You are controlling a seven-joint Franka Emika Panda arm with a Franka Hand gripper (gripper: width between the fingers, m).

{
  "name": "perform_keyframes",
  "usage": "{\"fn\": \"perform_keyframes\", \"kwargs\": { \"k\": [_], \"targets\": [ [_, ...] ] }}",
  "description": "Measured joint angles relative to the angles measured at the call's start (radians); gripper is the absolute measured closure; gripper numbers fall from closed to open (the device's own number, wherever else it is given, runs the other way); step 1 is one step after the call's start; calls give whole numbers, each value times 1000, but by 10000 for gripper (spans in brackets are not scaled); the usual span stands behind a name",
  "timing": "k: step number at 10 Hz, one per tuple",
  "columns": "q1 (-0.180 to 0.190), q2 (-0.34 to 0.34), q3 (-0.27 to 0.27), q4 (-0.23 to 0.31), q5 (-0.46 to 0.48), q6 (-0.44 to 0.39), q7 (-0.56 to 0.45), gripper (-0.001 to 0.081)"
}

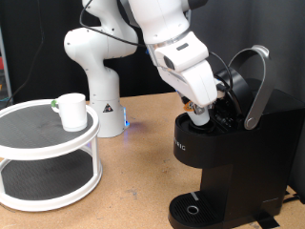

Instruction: Make a cup of coffee with the keurig machine

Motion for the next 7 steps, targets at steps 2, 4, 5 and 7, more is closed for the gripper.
{"fn": "perform_keyframes", "kwargs": {
  "k": [2, 4, 5, 7],
  "targets": [
    [0, 10, 4, 3, -1, 1, 3, 370],
    [0, 19, 7, 6, -5, 2, 3, 370],
    [0, 24, 8, 7, -20, 2, 4, 370],
    [0, 28, 23, 15, -75, 4, 26, 370]
  ]
}}
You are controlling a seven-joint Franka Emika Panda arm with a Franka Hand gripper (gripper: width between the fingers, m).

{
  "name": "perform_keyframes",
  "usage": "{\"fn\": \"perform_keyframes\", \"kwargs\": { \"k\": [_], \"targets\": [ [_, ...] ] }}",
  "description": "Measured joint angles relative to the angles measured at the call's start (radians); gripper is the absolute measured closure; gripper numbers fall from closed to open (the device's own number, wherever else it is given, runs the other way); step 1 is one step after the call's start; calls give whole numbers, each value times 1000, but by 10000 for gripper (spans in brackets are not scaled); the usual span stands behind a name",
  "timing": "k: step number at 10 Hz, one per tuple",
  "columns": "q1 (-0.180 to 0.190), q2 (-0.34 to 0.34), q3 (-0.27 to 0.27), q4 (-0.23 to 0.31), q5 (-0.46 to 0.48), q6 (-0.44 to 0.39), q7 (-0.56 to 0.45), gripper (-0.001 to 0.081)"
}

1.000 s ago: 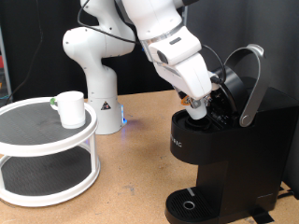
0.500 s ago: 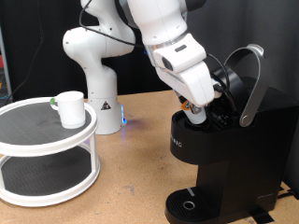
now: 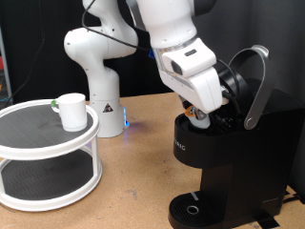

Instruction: Make a cup of coffee with the keurig machine

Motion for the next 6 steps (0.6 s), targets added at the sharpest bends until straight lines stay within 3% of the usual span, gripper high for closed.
{"fn": "perform_keyframes", "kwargs": {
  "k": [6],
  "targets": [
    [0, 27, 33, 2, -49, 43, 33, 370]
  ]
}}
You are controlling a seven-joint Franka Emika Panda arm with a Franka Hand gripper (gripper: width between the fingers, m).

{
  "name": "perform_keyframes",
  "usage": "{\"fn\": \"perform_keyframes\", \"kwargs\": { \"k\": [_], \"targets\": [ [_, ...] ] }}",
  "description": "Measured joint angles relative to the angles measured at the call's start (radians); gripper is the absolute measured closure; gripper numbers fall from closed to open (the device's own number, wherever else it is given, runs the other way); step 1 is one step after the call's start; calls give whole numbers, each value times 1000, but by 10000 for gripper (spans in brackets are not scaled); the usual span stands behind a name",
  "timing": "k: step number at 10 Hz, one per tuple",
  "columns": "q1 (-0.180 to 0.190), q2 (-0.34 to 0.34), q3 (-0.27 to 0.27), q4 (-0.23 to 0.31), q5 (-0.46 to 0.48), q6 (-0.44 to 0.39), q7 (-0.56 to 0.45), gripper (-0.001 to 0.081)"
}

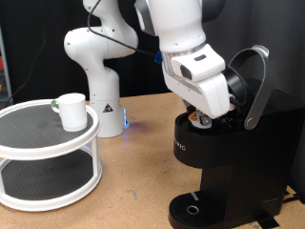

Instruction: Make a cup of coffee with the keurig machine

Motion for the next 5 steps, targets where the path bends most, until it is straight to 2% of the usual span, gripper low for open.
{"fn": "perform_keyframes", "kwargs": {
  "k": [5],
  "targets": [
    [0, 2, 21, -22, -20, 35, 5, 370]
  ]
}}
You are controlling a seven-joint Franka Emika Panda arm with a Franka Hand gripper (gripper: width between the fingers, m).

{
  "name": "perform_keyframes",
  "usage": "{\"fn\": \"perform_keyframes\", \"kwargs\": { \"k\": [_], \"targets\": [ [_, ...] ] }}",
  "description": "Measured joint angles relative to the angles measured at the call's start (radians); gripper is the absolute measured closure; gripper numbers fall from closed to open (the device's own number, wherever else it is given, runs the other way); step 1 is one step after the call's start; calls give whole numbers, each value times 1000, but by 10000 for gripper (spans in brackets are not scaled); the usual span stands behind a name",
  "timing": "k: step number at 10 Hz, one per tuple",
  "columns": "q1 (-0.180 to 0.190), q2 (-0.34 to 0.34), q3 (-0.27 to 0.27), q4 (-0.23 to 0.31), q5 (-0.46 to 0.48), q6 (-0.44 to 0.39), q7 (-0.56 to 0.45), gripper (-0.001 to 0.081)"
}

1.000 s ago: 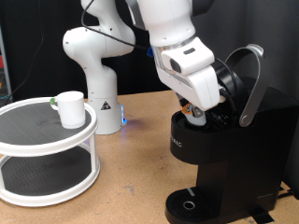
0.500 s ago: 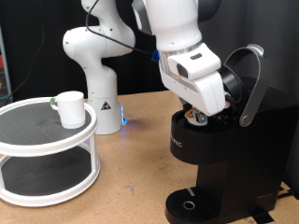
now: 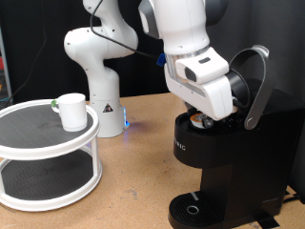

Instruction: Make a cup of coffee with the keurig machine

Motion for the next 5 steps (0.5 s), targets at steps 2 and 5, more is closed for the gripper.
{"fn": "perform_keyframes", "kwargs": {
  "k": [2, 5],
  "targets": [
    [0, -2, 10, -15, 40, 34, -16, 190],
    [-1, -22, 3, -33, 154, 70, -90, 12]
  ]
}}
